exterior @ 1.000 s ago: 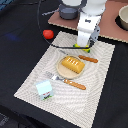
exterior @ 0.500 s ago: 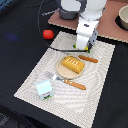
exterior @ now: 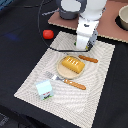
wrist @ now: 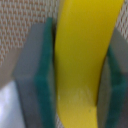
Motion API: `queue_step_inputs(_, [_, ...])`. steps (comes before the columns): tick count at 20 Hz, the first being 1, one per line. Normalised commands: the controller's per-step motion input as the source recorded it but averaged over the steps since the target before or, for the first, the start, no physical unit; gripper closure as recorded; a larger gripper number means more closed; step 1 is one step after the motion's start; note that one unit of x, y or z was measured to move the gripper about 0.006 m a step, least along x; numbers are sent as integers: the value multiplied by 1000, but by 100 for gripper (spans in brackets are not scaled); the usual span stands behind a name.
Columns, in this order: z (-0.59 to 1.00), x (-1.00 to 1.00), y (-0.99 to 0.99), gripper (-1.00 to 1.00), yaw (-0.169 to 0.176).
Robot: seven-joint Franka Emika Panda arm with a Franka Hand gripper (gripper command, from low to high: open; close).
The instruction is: Interact with the objects in diverse but meaningful ways.
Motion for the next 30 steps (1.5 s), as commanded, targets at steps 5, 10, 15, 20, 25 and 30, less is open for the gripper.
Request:
queue_step_inputs(5, [479,-699,-163,100,-27])
queue_step_inputs(10, [425,-759,-232,100,-55])
queue_step_inputs(15, [384,-747,-233,100,-53])
queue_step_inputs(20, [335,-759,-202,100,-50])
queue_step_inputs(25, [323,-814,-161,100,-48])
queue_step_inputs(30, [200,-809,-172,100,-50])
